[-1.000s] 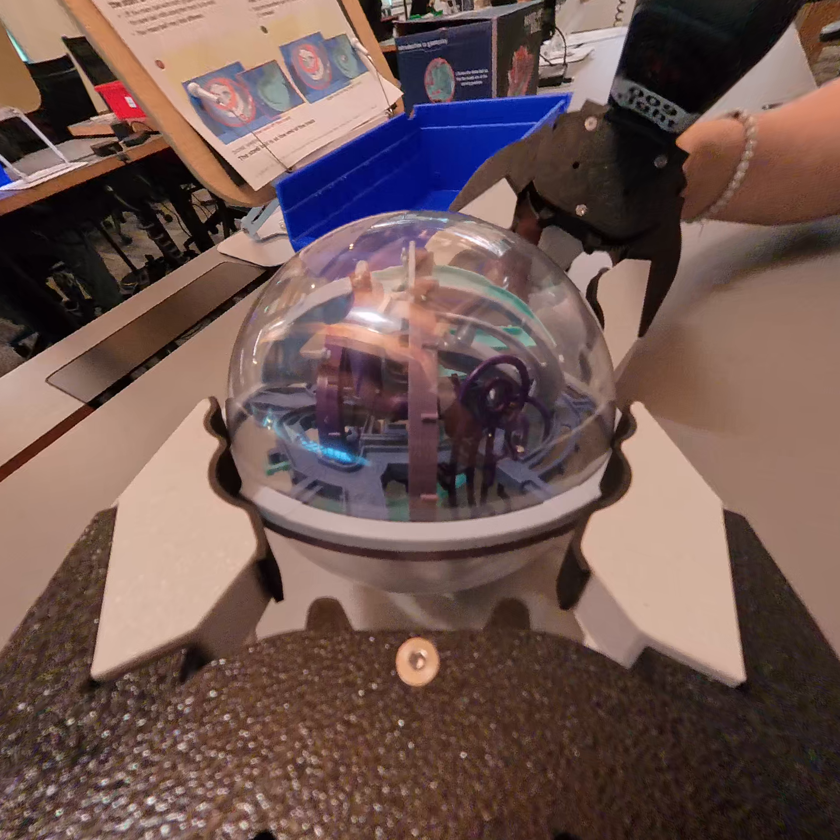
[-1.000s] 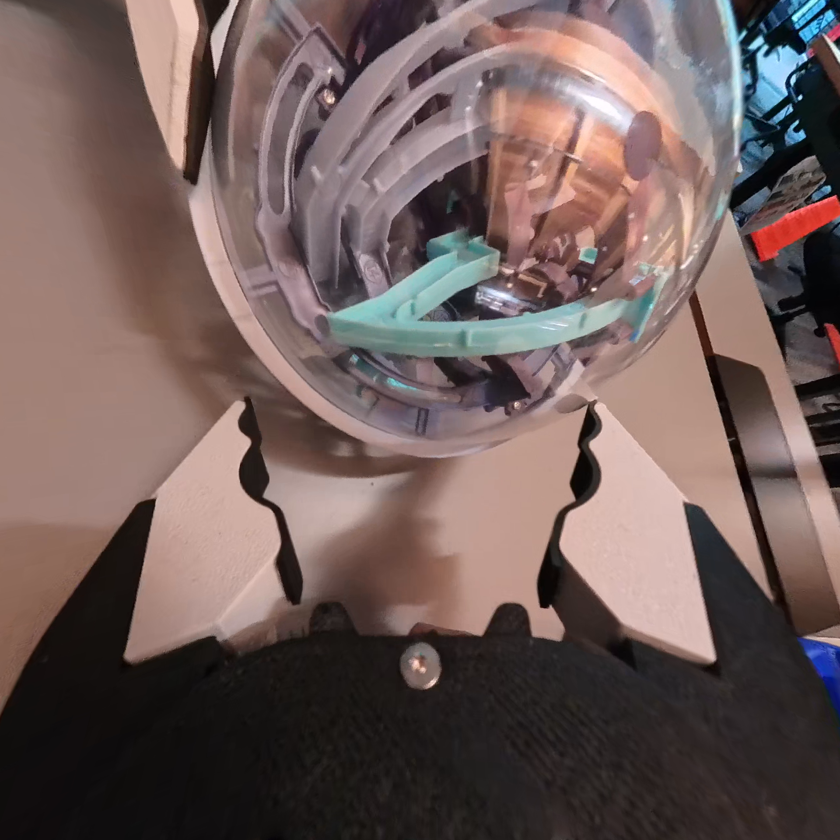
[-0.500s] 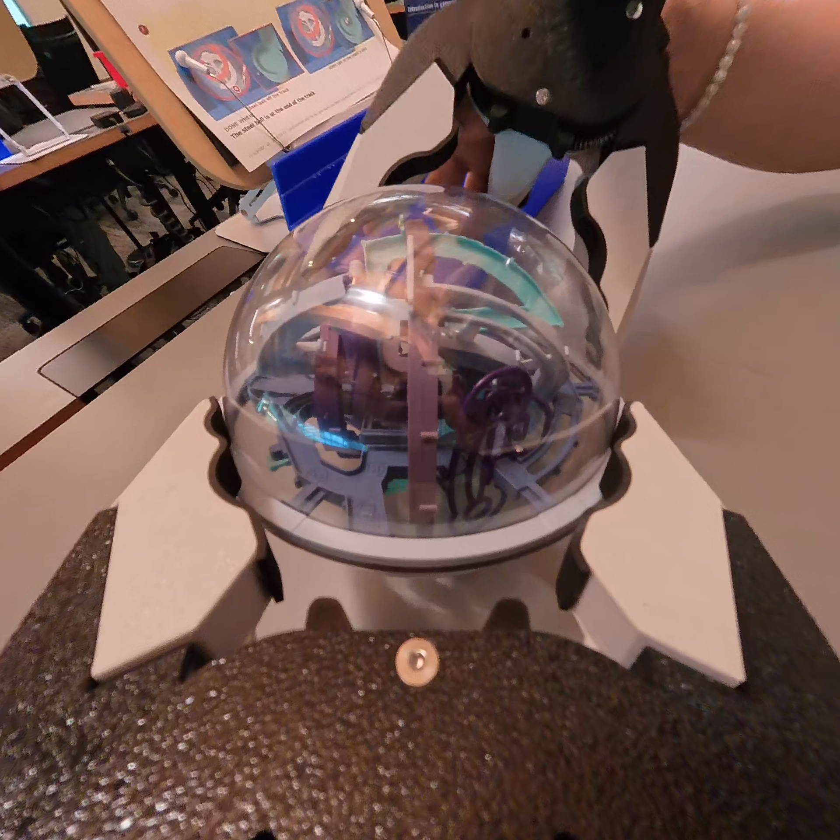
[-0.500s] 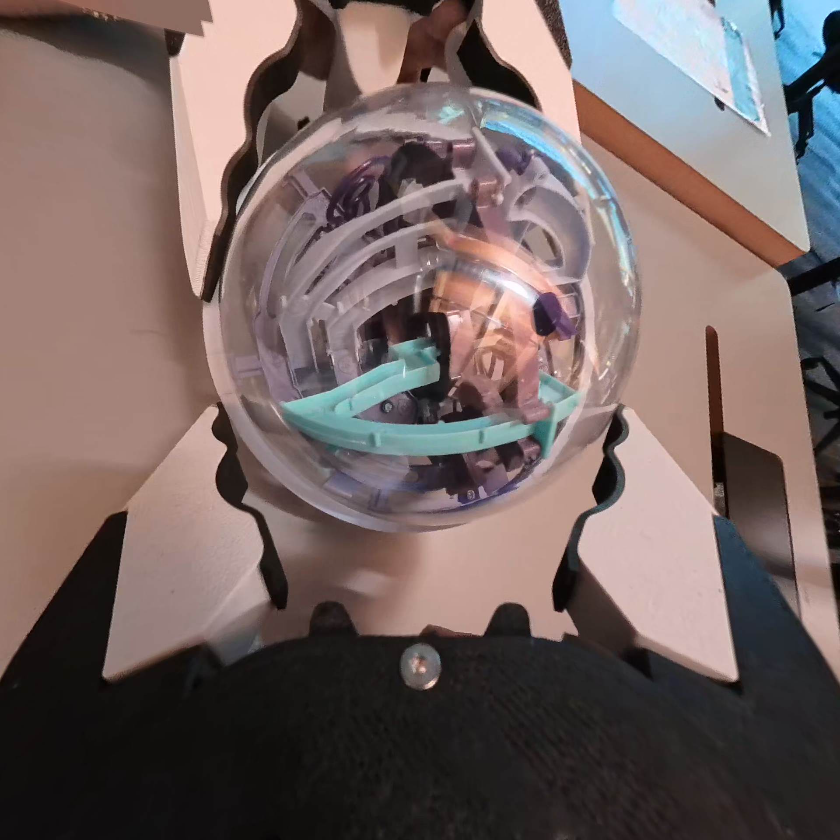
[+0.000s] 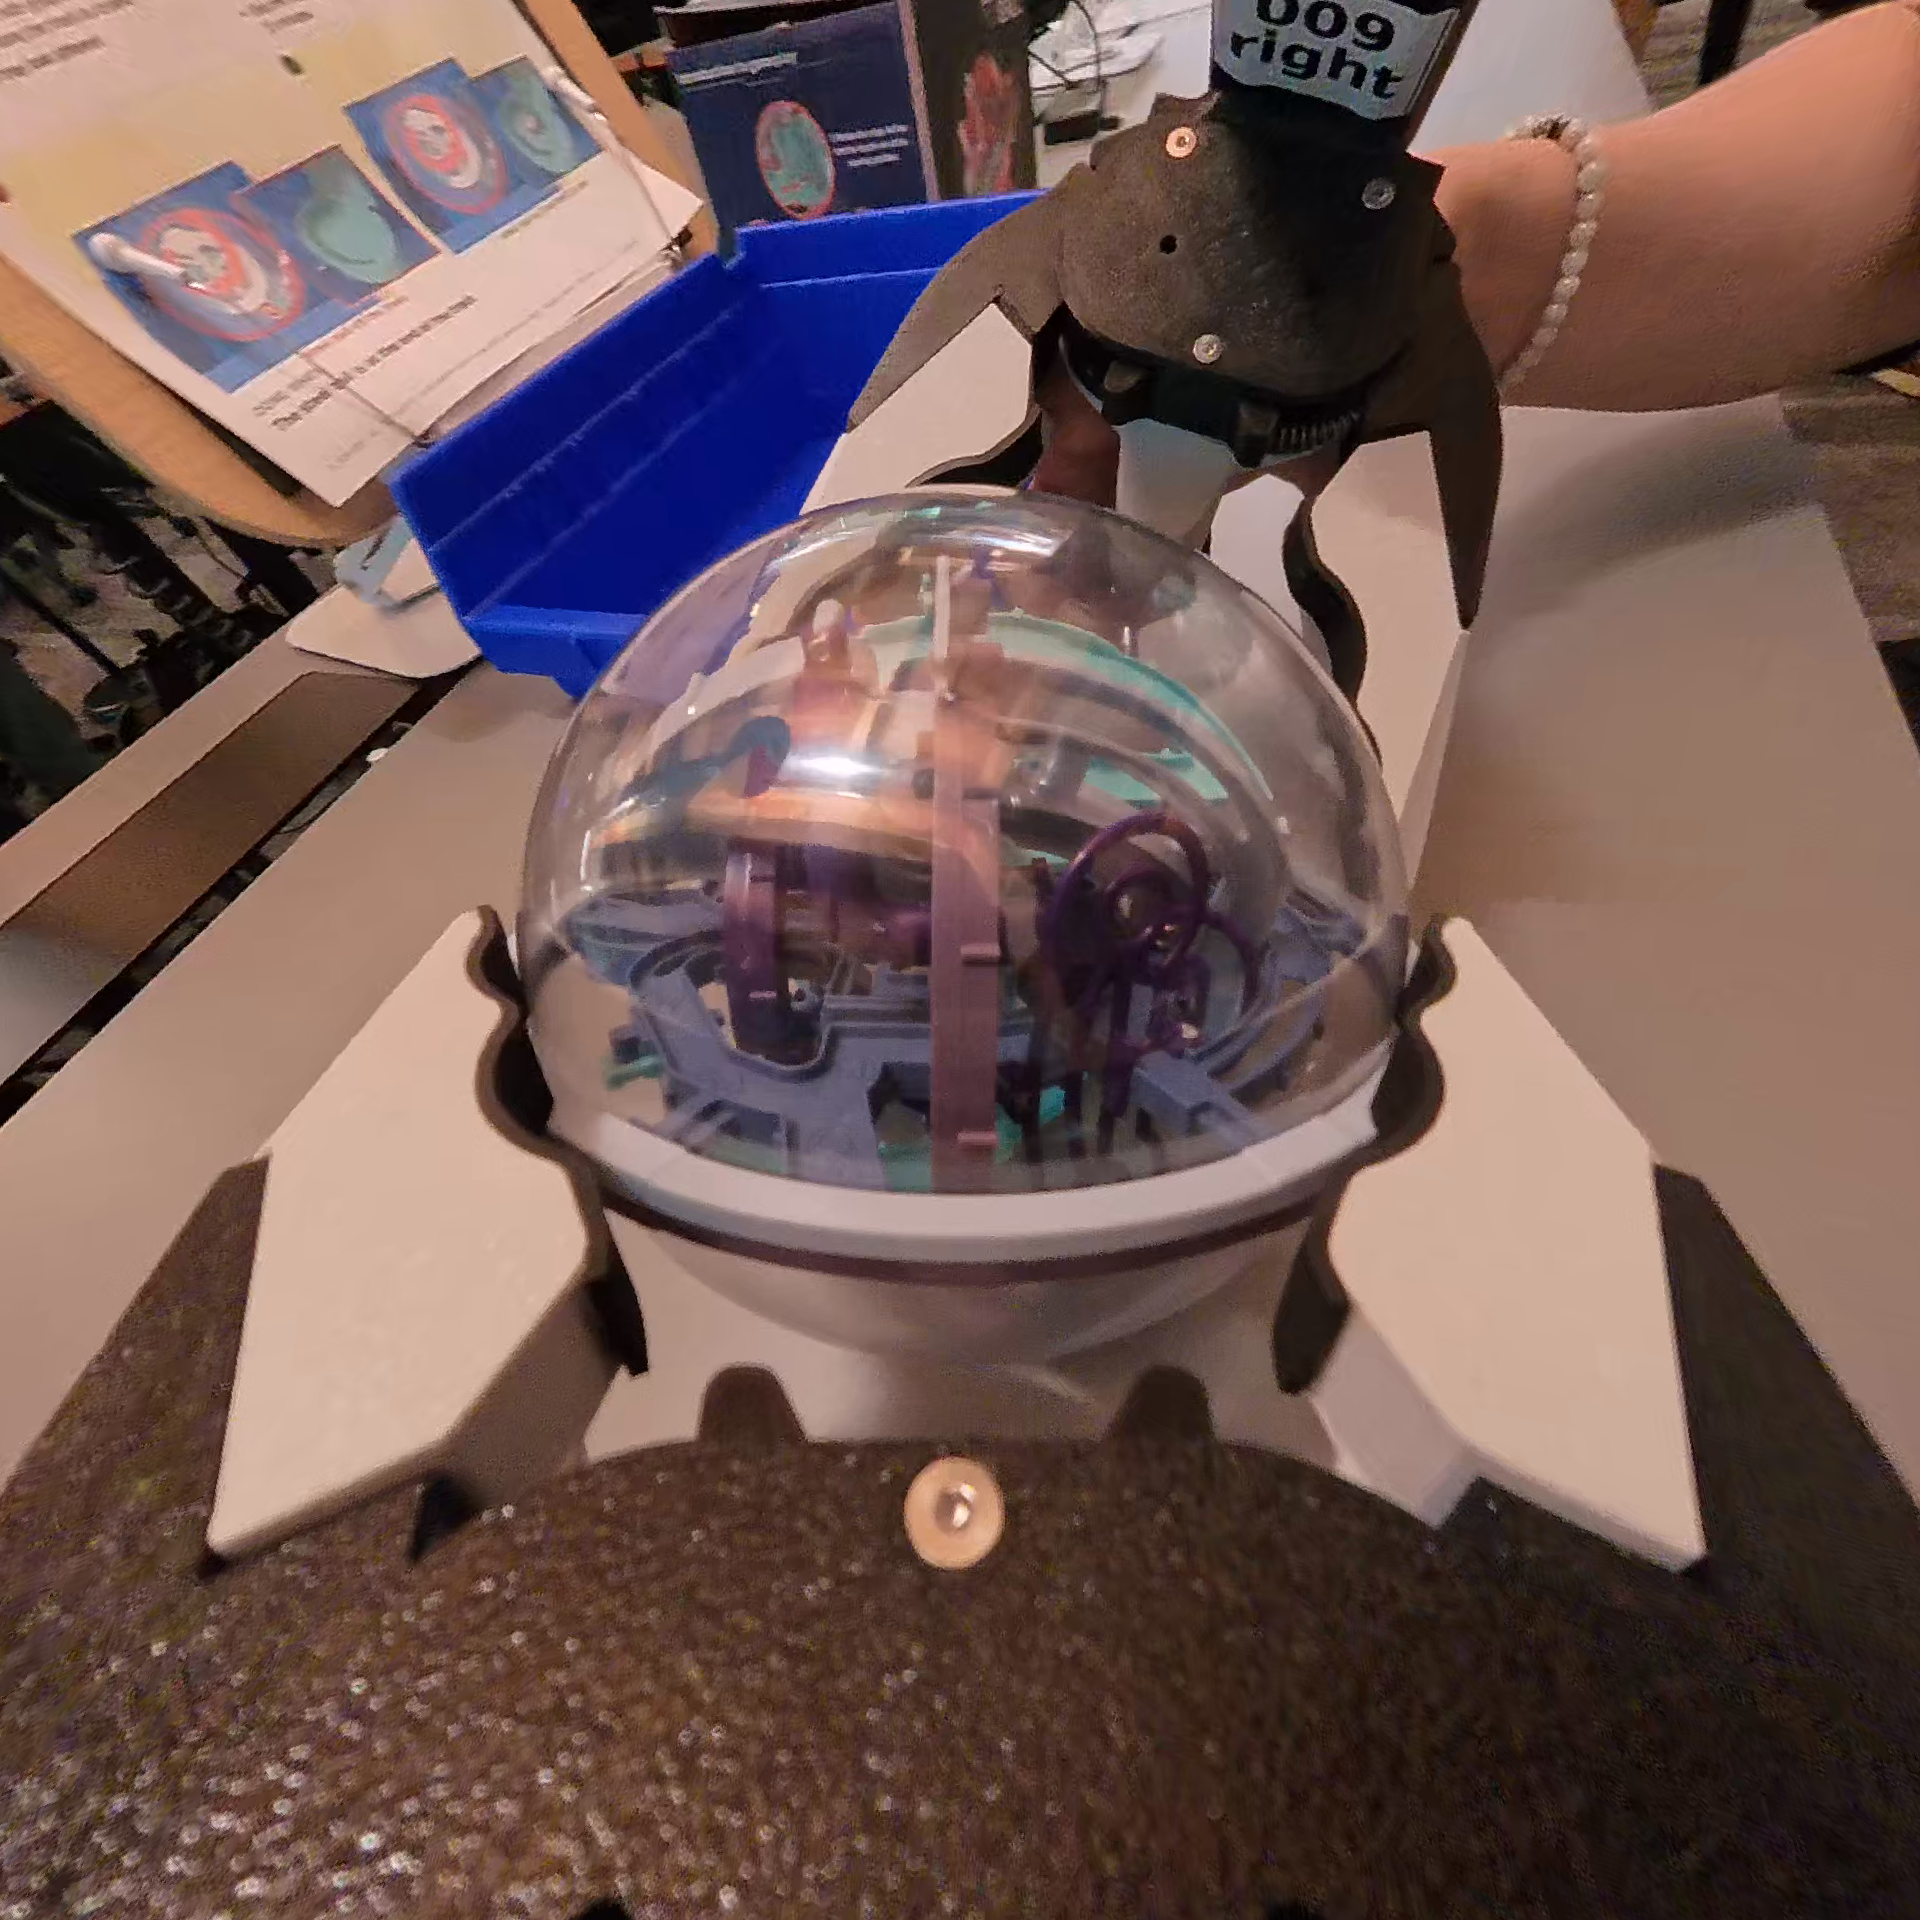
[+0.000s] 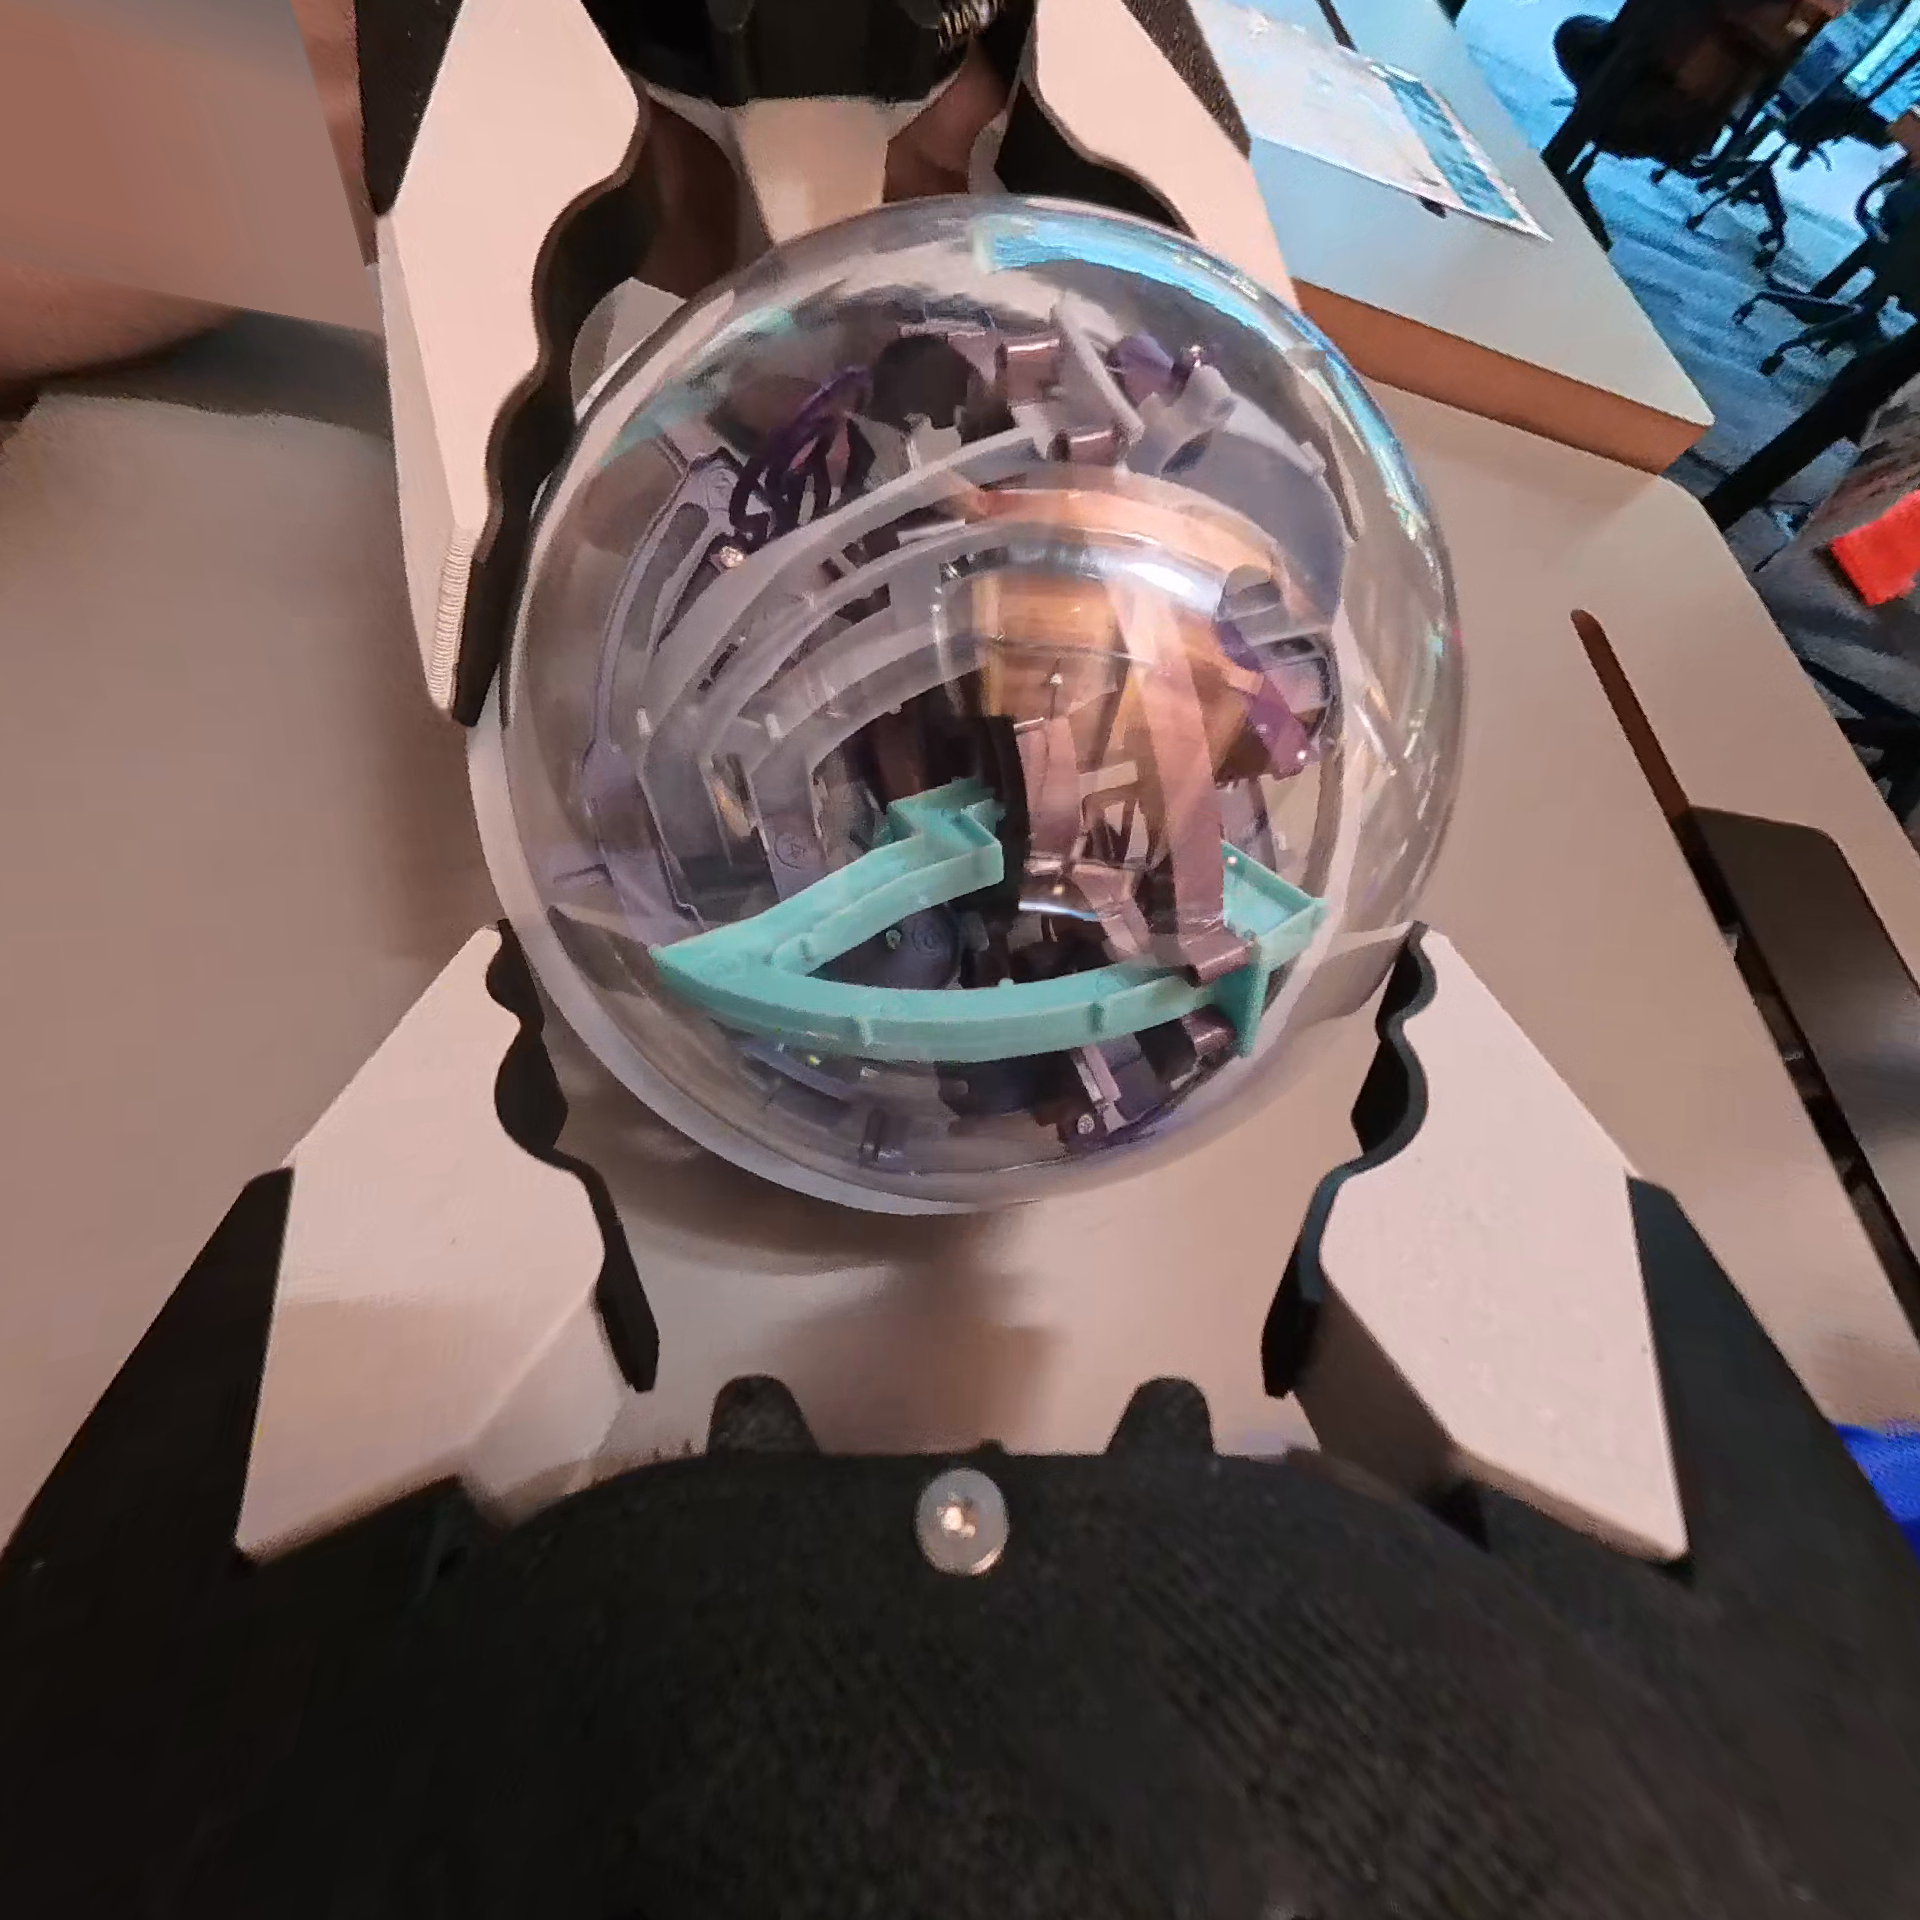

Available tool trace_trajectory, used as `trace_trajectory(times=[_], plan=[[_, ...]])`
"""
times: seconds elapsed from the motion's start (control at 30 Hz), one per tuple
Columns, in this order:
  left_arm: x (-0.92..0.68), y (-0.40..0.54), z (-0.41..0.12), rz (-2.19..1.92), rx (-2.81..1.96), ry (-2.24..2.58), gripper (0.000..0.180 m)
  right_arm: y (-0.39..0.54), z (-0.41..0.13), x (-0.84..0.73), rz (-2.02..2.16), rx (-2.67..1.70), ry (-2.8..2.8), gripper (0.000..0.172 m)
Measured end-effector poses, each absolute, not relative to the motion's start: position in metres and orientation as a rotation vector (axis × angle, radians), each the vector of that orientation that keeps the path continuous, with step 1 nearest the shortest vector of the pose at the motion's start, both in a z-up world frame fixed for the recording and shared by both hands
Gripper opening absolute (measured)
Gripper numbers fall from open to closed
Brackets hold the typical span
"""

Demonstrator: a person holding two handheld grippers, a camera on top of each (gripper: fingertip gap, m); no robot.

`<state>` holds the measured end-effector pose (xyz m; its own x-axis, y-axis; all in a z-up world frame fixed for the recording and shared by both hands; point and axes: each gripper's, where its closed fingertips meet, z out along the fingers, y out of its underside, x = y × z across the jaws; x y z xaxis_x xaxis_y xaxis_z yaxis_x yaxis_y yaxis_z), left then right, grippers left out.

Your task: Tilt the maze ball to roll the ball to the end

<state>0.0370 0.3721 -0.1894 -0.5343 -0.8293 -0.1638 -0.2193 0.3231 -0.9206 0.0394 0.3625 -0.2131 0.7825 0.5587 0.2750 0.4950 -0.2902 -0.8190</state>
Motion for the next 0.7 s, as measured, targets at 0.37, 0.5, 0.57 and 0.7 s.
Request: trace_trajectory(times=[0.37,0.5,0.57,0.7], plan=[[0.044,0.347,-0.191,-1.079,-0.808,2.181,0.157,0.332,-0.216,0.055,0.061,-1.986,-0.726,0.136],[0.051,0.340,-0.202,-1.011,-0.789,2.262,0.157,0.329,-0.204,0.058,0.003,-1.954,-0.827,0.148],[0.054,0.333,-0.204,-1.033,-0.754,2.261,0.156,0.328,-0.201,0.054,-0.018,-1.945,-0.884,0.157],[0.056,0.332,-0.203,-1.031,-0.761,2.239,0.156,0.328,-0.202,0.055,-0.015,-1.944,-0.888,0.157]])
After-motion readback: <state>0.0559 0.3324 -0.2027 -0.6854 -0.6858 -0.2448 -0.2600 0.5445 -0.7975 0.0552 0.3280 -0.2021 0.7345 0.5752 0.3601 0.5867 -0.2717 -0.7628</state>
